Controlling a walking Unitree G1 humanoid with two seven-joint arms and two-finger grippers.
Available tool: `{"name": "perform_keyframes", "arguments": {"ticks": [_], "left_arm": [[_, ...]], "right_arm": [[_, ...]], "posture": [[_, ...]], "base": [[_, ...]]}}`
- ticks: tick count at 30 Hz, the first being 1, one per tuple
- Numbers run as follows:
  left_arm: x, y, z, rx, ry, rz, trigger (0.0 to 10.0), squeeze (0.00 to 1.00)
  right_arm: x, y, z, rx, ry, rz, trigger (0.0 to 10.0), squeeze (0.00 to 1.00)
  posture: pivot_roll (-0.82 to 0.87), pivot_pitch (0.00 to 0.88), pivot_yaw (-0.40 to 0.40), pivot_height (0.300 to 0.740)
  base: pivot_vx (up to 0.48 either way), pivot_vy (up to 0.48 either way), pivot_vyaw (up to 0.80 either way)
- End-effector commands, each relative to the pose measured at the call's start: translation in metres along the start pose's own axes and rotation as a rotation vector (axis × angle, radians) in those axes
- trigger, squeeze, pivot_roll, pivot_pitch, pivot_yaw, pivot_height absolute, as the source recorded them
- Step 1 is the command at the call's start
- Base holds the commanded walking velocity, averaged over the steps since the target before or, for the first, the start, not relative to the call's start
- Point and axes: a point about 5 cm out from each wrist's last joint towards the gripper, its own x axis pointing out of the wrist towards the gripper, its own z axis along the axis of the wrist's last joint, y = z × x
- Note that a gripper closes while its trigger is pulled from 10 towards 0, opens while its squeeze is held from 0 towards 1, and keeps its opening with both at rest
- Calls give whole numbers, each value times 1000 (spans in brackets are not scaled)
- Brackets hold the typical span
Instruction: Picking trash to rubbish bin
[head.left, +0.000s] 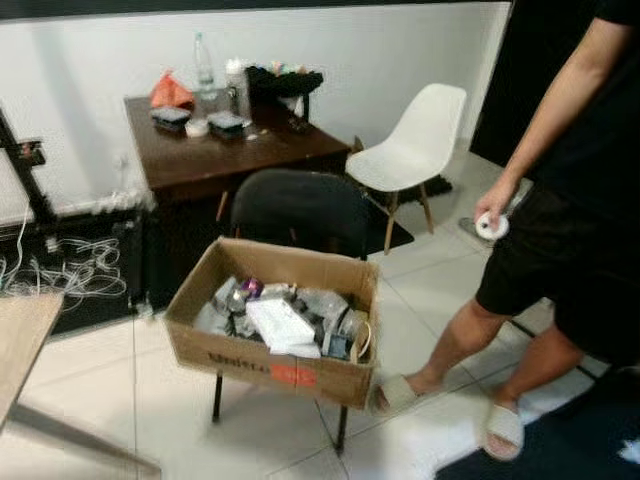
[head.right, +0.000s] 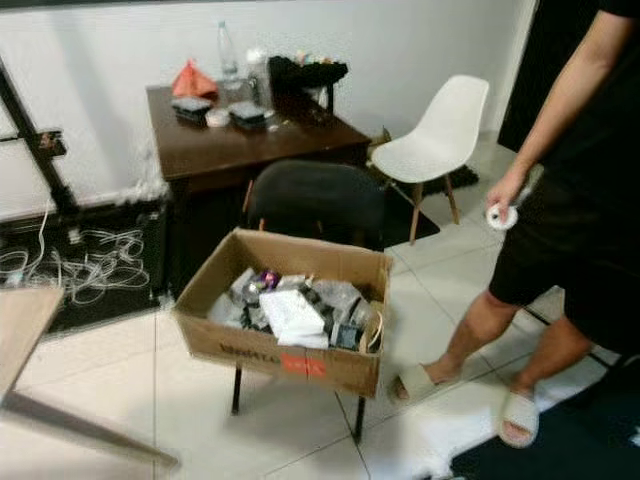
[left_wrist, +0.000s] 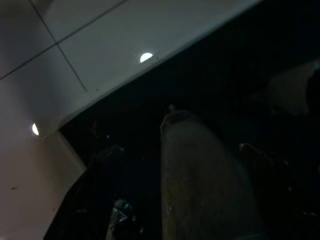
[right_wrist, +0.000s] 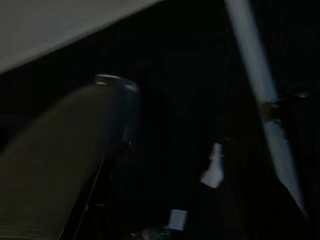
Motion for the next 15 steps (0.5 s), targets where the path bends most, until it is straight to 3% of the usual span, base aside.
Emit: {"name": "perform_keyframes", "arguments": {"ticks": [1,15], "left_arm": [[-2,-2,-18,-4,67,-6,10000,0],[-2,-2,-18,4,69,-7,10000,0]], "right_arm": [[0,1,-6,10,21,2,10000,0],[0,-1,-5,-7,22,-2,10000,0]], "posture": [[-83,90,18,740],[-76,78,7,740]], "base": [[-330,0,0],[-330,0,0]]}}
